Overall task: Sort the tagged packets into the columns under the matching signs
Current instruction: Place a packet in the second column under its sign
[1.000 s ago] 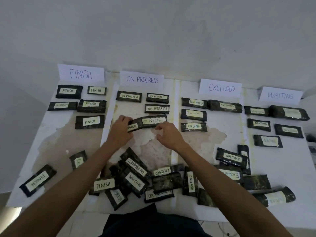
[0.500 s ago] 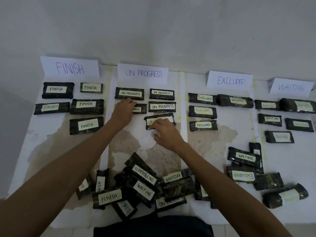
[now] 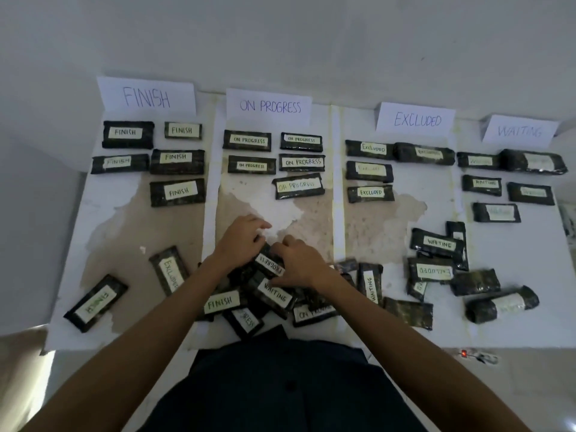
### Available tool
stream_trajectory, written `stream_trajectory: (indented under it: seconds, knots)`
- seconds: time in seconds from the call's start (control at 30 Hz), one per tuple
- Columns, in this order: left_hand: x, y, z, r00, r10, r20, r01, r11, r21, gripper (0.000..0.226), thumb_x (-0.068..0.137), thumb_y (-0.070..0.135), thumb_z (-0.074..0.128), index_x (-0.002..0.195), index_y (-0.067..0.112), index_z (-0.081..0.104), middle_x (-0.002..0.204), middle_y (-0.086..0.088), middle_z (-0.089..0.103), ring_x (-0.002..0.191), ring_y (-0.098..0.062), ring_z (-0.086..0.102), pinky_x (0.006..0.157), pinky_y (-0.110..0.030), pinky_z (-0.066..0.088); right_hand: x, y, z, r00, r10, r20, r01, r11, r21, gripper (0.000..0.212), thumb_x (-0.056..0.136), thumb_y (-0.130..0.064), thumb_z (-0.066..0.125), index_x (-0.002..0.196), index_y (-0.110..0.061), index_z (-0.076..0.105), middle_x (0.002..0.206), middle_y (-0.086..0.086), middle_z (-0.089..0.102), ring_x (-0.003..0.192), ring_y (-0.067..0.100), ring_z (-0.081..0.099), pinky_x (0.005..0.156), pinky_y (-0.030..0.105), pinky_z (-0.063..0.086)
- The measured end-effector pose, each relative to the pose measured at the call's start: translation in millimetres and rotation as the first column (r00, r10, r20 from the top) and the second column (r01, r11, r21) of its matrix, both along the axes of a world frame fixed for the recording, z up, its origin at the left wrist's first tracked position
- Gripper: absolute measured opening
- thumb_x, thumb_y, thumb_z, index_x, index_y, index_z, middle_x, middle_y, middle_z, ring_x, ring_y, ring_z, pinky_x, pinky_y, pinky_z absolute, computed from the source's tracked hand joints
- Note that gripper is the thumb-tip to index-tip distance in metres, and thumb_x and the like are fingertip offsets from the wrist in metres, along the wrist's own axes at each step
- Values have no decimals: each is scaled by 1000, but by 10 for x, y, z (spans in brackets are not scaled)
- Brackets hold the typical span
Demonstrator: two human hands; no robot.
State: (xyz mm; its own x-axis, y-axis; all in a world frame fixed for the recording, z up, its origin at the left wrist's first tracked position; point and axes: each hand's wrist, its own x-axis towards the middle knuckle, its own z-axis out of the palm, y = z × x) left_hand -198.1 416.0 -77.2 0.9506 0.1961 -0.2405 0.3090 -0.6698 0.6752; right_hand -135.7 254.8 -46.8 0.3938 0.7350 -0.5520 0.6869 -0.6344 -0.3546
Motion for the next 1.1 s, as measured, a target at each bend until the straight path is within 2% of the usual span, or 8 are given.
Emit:
stream_trajectory:
  seconds: [0.17, 0.33, 0.47, 0.57, 0.63, 0.7, 0.87, 1.1]
  knots:
    - [-465, -232, 9, 992, 84, -94, -85, 996, -8, 36, 82, 10, 61, 117, 14, 60, 111, -10, 55, 107, -26, 49, 93, -36, 43, -146, -109, -94, 992, -124, -9, 124, 992, -29, 60, 76, -31, 72, 127, -14, 45, 119, 13, 50, 107, 32, 53, 87, 42, 48]
    - [-608, -371, 80, 964, 234, -125, -248, 963, -105, 47, 82, 9, 61, 129, 13, 51, 121, -12, 50, 110, -27, 52, 94, -33, 44, -124, -184, -60, 912, -377, -160, 387, 921, 35, 32, 74, -21, 75, 101, -11, 61, 102, 9, 66, 89, 24, 62, 76, 35, 54]
    - [-631, -523, 210, 955, 246, -165, -275, 943, -185, 59, 83, 18, 64, 137, 14, 42, 125, -6, 50, 107, -20, 56, 92, -34, 48, -139, -241, -7, 642, -625, -445, 704, 710, 18, 21, 76, -22, 78, 82, -11, 62, 76, 4, 64, 69, 19, 62, 62, 32, 55]
    - [-582, -618, 330, 976, 198, -91, -212, 960, -184, 54, 82, 21, 67, 133, 16, 48, 112, 1, 49, 98, -14, 55, 84, -26, 45, -183, -227, 74, 346, -680, -646, 847, 522, -95, 20, 81, -22, 74, 93, -9, 64, 85, 9, 70, 66, 17, 67, 59, 28, 58]
    - [-523, -643, 382, 985, 172, -20, -173, 976, -133, 46, 80, 21, 66, 125, 20, 54, 103, 3, 47, 93, -13, 53, 80, -23, 41, -217, -191, 112, 268, -662, -700, 870, 479, -121, 23, 82, -22, 73, 98, -7, 65, 86, 12, 71, 65, 17, 68, 60, 27, 58]
    - [-459, -627, 390, 988, 157, 6, -156, 984, -85, 46, 79, 19, 64, 125, 19, 55, 99, 0, 46, 89, -16, 51, 76, -25, 43, -225, -139, 141, 273, -656, -704, 874, 475, -104, 25, 83, -23, 72, 99, -6, 64, 82, 9, 71, 64, 16, 69, 61, 26, 58]
    - [-287, -441, 380, 989, 145, 17, -145, 989, -19, 55, 82, 13, 65, 134, 11, 48, 113, -9, 51, 99, -19, 49, 86, -26, 41, -149, 55, 212, 332, -655, -679, 865, 498, -58, 17, 85, -25, 69, 94, -13, 63, 85, 7, 72, 67, 15, 68, 63, 25, 54]
    - [-19, 228, 303, 987, 161, 29, -163, 968, 188, 54, 78, -9, 57, 129, 8, 53, 120, -11, 58, 111, -30, 47, 96, -39, 40, 91, 117, 228, 459, -674, -579, 814, 580, -30, 25, 86, -23, 66, 107, -12, 59, 100, 9, 69, 64, 14, 64, 58, 26, 46]
